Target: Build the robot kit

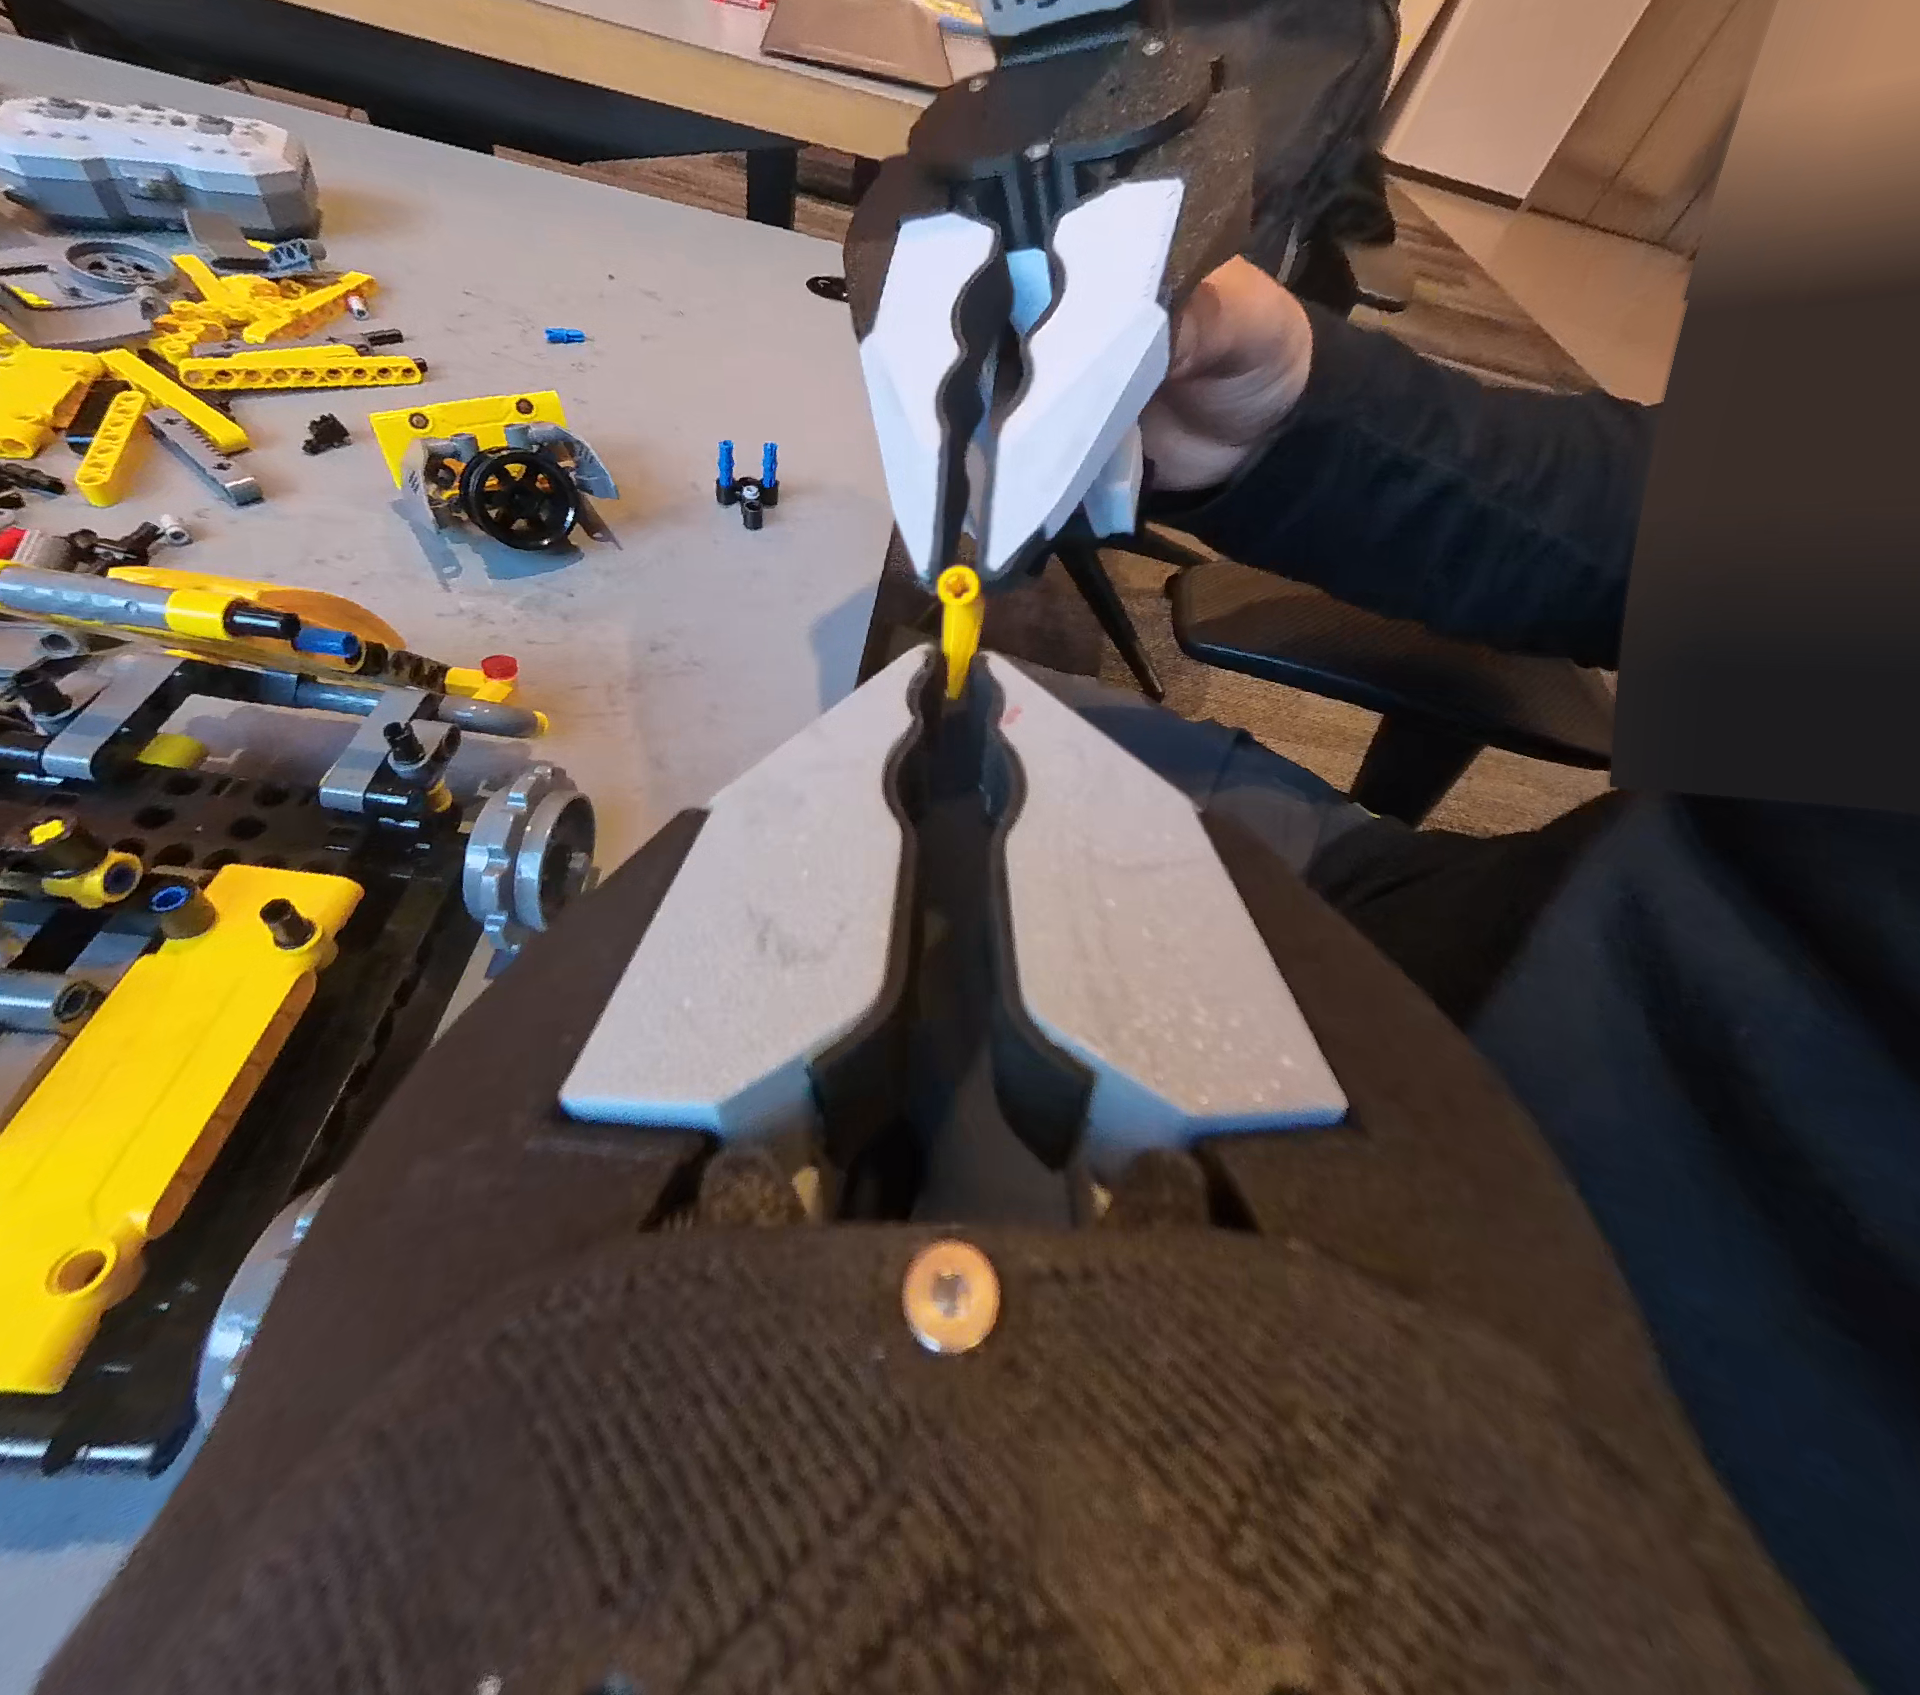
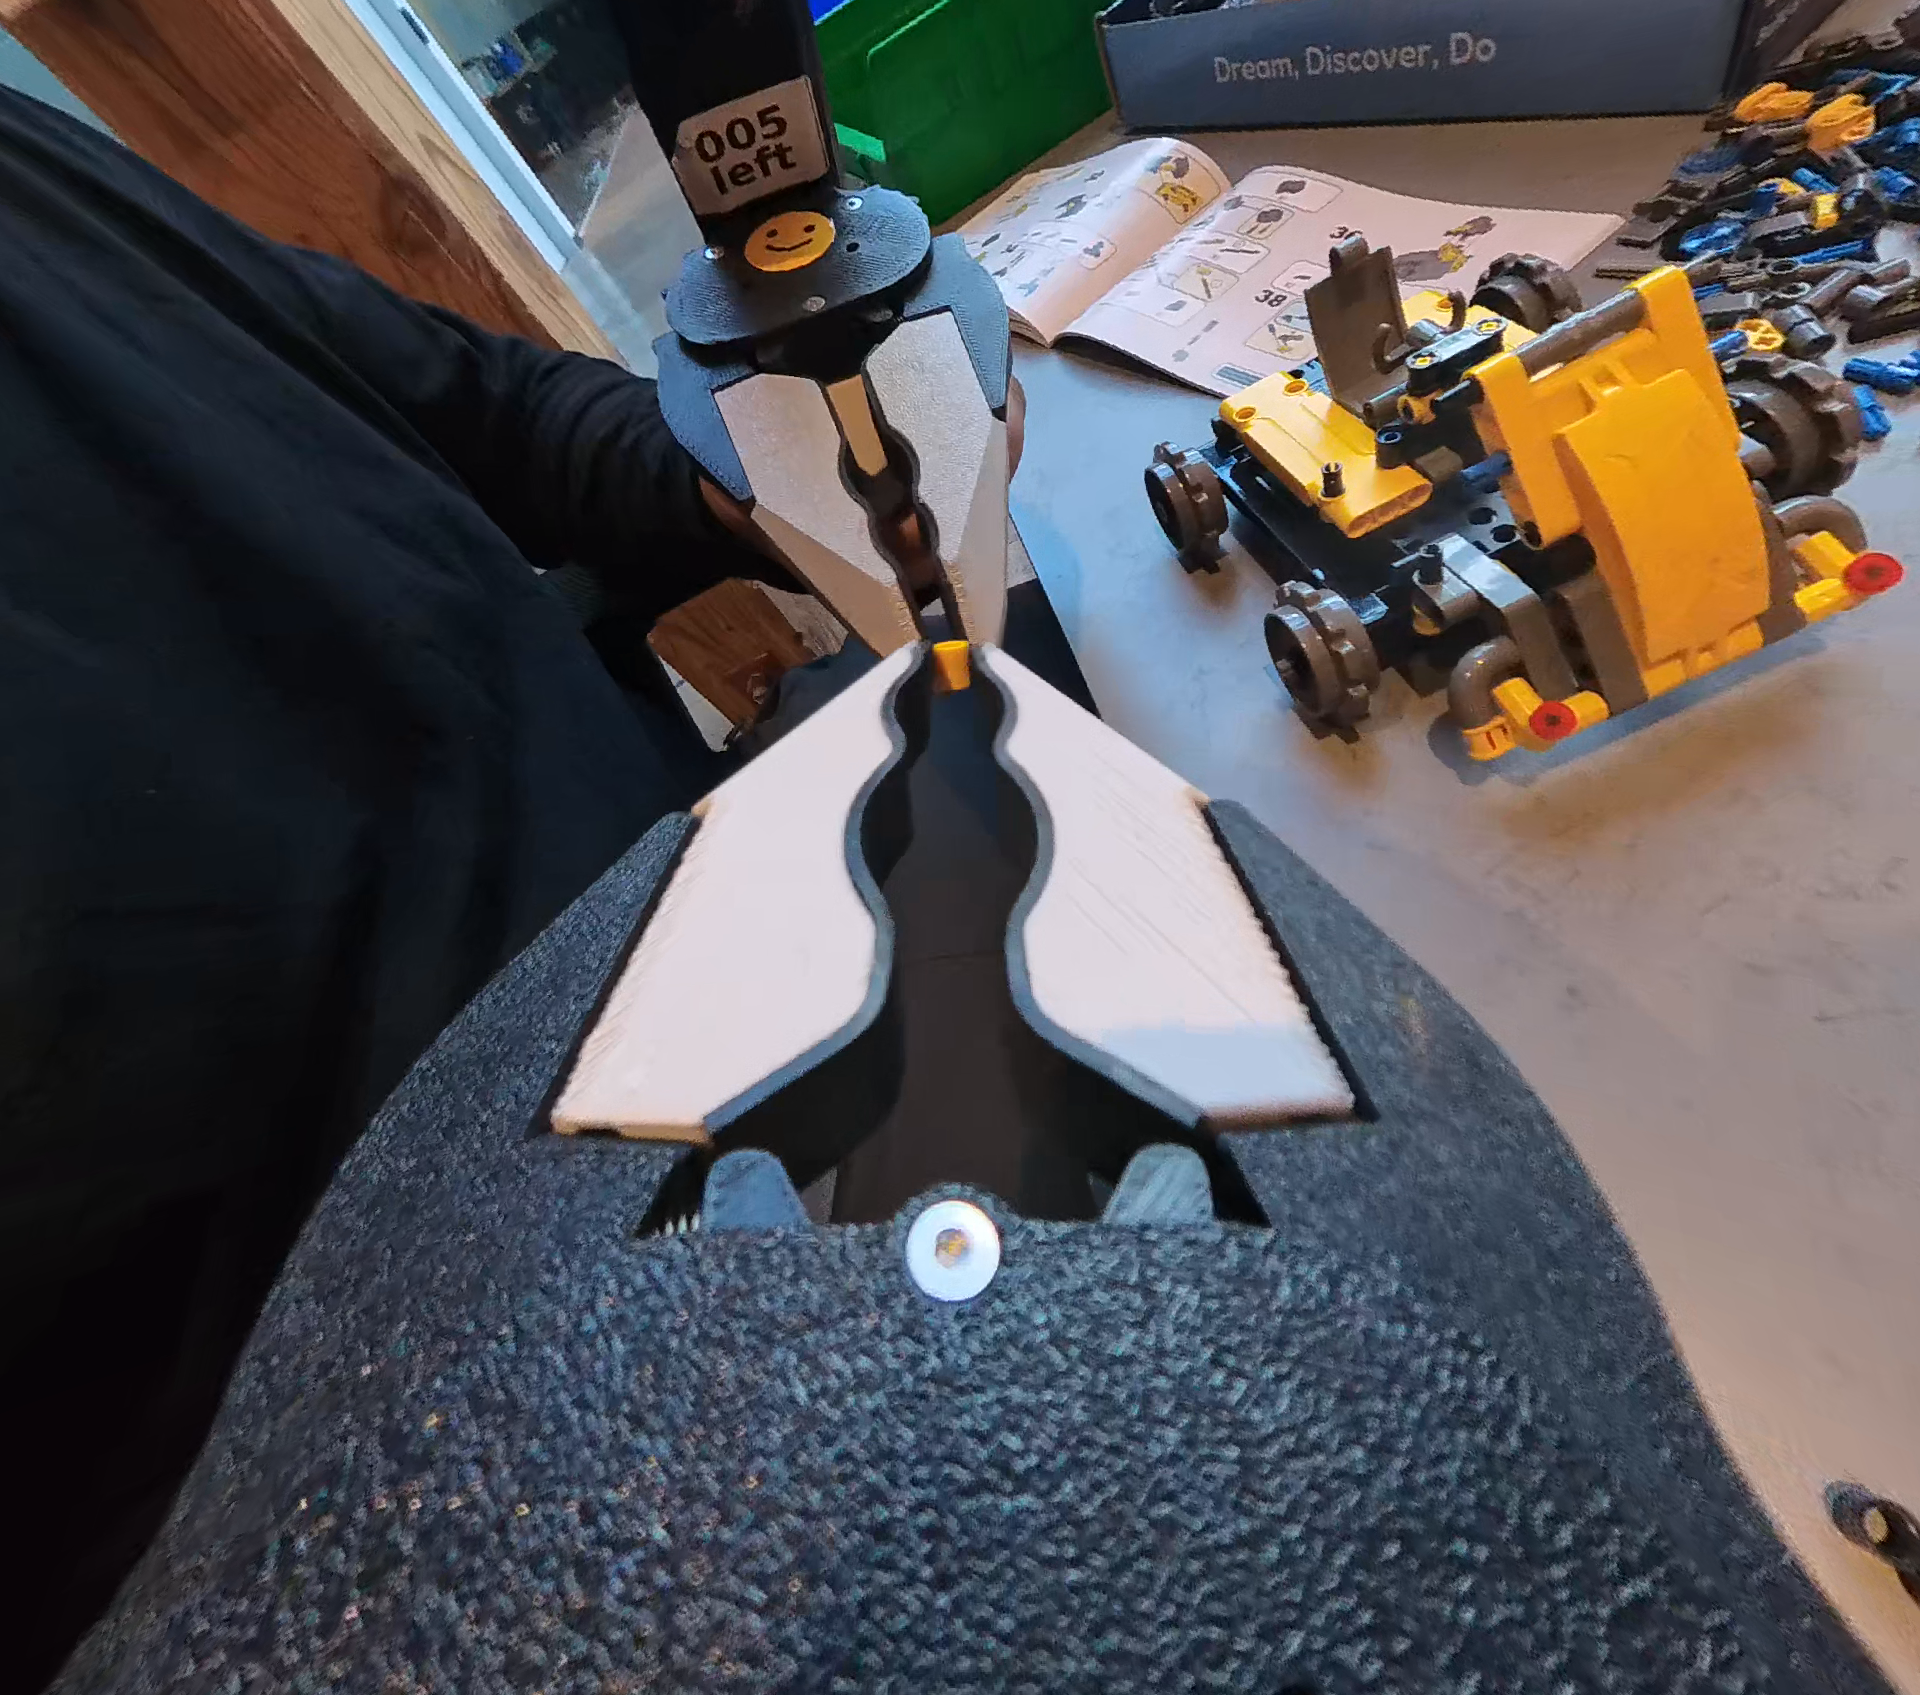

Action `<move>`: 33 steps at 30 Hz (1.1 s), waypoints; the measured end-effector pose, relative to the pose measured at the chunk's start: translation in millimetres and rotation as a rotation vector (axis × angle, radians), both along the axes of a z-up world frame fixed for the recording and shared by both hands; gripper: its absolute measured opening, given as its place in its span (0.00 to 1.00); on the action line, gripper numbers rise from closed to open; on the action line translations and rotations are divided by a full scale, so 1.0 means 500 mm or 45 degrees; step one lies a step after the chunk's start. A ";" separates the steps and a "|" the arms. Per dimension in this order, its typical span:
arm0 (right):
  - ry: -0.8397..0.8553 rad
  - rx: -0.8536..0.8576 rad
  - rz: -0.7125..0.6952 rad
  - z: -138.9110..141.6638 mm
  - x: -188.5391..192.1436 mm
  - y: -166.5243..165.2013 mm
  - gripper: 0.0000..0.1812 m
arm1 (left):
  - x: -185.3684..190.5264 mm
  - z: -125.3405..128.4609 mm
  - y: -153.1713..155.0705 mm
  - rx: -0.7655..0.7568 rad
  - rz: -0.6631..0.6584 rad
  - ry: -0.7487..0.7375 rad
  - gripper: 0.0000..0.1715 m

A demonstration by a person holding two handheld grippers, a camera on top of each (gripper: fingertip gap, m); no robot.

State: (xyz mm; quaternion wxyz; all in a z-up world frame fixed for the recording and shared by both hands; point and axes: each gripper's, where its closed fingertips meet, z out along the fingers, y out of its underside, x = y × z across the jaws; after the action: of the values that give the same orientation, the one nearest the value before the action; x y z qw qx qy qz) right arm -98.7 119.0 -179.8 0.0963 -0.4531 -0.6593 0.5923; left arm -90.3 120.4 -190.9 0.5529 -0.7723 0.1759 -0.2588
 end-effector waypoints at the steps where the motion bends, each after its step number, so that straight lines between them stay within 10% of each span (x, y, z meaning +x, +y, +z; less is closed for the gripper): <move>1: 0.001 -0.004 -0.004 -0.001 -0.002 0.000 0.04 | -0.001 -0.001 0.000 -0.001 0.002 -0.001 0.02; 28: -0.001 -0.109 0.017 -0.016 -0.008 -0.003 0.03 | 0.003 -0.023 0.002 -0.069 -0.043 -0.044 0.02; 33: 0.073 0.120 -0.281 0.012 0.008 0.140 0.08 | -0.006 -0.026 0.001 -0.083 -0.024 -0.046 0.02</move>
State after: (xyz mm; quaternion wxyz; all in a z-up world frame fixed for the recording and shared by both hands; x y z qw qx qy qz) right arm -94.6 188.9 -173.6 0.2008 -0.5009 -0.6295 0.5590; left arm -93.3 120.9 -204.2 0.5280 -0.7833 0.1647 -0.2837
